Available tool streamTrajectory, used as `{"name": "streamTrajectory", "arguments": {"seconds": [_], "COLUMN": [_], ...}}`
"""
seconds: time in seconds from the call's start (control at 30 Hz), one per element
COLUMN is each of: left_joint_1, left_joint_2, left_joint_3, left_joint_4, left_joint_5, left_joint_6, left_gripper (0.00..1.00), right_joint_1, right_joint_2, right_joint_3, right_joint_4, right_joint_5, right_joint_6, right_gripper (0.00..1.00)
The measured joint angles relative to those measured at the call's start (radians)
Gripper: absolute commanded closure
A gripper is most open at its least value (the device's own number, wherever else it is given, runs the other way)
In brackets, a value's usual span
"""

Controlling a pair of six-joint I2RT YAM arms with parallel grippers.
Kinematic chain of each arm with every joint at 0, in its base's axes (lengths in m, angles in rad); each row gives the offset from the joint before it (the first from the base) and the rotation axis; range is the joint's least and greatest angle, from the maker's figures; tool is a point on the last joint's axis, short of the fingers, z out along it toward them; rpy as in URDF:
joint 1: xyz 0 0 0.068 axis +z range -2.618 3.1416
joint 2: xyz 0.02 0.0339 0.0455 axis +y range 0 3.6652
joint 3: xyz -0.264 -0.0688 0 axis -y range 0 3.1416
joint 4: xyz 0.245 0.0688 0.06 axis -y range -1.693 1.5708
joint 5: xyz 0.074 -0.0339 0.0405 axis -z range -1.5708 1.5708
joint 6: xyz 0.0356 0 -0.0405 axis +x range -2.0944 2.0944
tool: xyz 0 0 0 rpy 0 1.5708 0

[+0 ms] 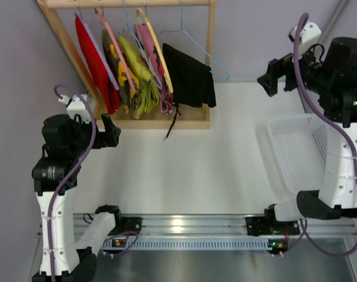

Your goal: Remove the trousers from the hanger

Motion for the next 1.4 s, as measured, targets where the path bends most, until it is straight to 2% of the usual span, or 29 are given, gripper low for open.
{"name": "streamTrajectory", "arguments": {"seconds": [0.1,0.27,0.4,0.5,0.77,0.93,1.07,1.17,1.4], "left_joint_1": [0.0,0.0,0.0,0.0,0.0,0.0,0.0,0.0,0.0], "left_joint_2": [-0.014,-0.012,-0.02,-0.041,-0.082,-0.083,-0.084,-0.083,-0.074], "left_joint_3": [0.001,0.001,0.001,-0.001,-0.005,-0.008,-0.012,-0.012,-0.007], "left_joint_4": [0.002,0.003,0.003,0.003,0.003,0.003,0.003,0.003,0.003], "left_joint_5": [0.031,0.083,0.095,0.1,0.109,0.109,0.109,0.109,0.112], "left_joint_6": [-0.001,0.0,-0.001,-0.001,-0.003,-0.004,-0.004,-0.003,0.0], "left_gripper": [0.02,0.02,0.02,0.02,0.02,0.02,0.02,0.02,0.02], "right_joint_1": [0.141,0.367,0.48,0.491,0.488,0.488,0.488,0.487,0.47], "right_joint_2": [0.068,0.134,0.185,0.232,0.354,0.386,0.387,0.391,0.417], "right_joint_3": [0.079,0.096,0.095,0.114,0.145,0.136,0.108,0.098,0.101], "right_joint_4": [0.018,0.079,0.178,0.246,0.344,0.35,0.359,0.361,0.365], "right_joint_5": [0.028,0.125,0.197,0.243,0.279,0.292,0.291,0.28,0.226], "right_joint_6": [0.006,0.001,0.002,0.011,0.029,0.028,0.033,0.055,0.107], "right_gripper": [0.01,0.01,0.13,0.21,0.24,0.31,0.41,0.42,0.57]}}
